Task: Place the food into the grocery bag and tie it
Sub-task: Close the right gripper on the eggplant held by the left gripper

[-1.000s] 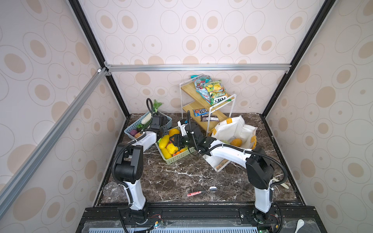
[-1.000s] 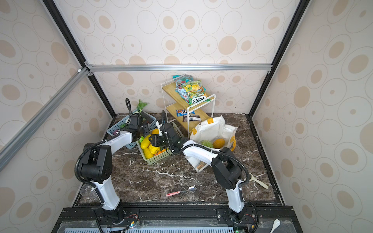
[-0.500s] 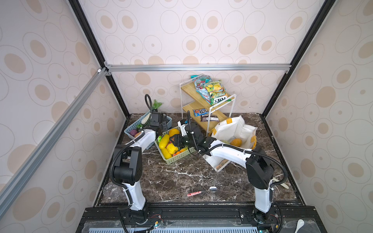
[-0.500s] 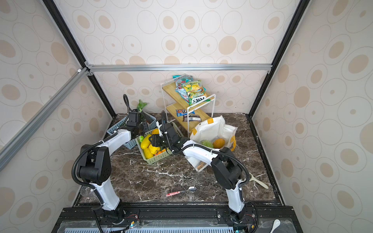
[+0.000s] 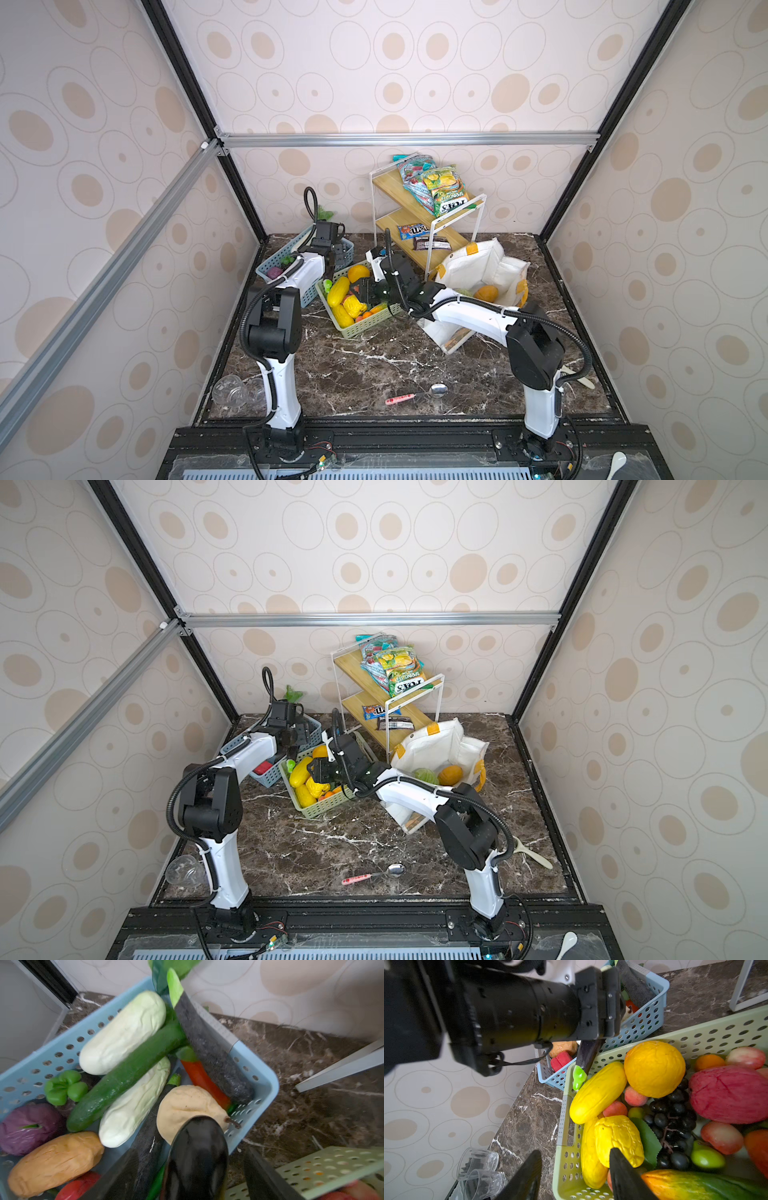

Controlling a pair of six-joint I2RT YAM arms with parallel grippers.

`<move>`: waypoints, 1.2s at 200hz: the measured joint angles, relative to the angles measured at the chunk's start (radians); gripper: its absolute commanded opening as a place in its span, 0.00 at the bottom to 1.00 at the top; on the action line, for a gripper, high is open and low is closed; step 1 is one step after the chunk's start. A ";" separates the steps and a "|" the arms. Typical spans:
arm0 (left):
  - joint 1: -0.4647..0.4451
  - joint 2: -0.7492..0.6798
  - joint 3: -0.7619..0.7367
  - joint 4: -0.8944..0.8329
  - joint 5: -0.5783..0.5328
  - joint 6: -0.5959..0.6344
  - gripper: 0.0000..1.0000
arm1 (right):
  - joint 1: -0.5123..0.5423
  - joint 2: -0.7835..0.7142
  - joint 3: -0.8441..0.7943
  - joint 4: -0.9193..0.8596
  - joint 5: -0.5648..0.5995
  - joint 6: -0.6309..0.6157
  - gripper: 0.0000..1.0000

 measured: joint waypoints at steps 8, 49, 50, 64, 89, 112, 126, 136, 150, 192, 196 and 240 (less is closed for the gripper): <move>0.001 0.022 0.010 -0.015 0.010 0.006 0.79 | 0.000 0.000 0.002 -0.003 0.000 0.000 0.55; 0.000 0.058 0.058 -0.045 0.030 0.024 0.59 | 0.000 0.001 0.016 -0.007 0.000 0.000 0.55; 0.000 0.058 0.058 -0.045 0.031 0.025 0.59 | 0.000 0.001 0.016 -0.007 0.000 0.000 0.55; 0.000 0.058 0.058 -0.045 0.029 0.026 0.55 | 0.000 0.001 0.017 -0.008 0.000 0.000 0.55; 0.001 0.055 0.056 -0.045 0.019 0.026 0.50 | 0.000 0.001 0.017 -0.011 0.000 0.003 0.55; 0.001 0.041 0.053 -0.046 0.008 0.026 0.49 | 0.000 0.006 0.019 -0.011 -0.003 0.007 0.55; 0.002 0.027 0.053 -0.046 0.004 0.025 0.47 | 0.000 0.011 0.019 -0.011 -0.004 0.009 0.55; 0.002 0.013 0.053 -0.047 0.003 0.025 0.46 | 0.000 0.015 0.019 -0.011 -0.005 0.011 0.55; 0.003 -0.006 0.053 -0.047 0.004 0.024 0.45 | 0.000 0.018 0.019 -0.012 -0.005 0.012 0.55; 0.003 -0.052 0.053 -0.054 0.028 0.012 0.43 | 0.000 0.018 0.019 -0.007 -0.004 0.014 0.55; 0.003 -0.055 0.053 -0.056 0.036 0.009 0.44 | 0.000 0.018 0.019 -0.006 -0.004 0.014 0.55; 0.006 -0.131 0.001 -0.049 0.226 -0.063 0.44 | 0.000 0.018 0.019 -0.003 0.000 0.014 0.55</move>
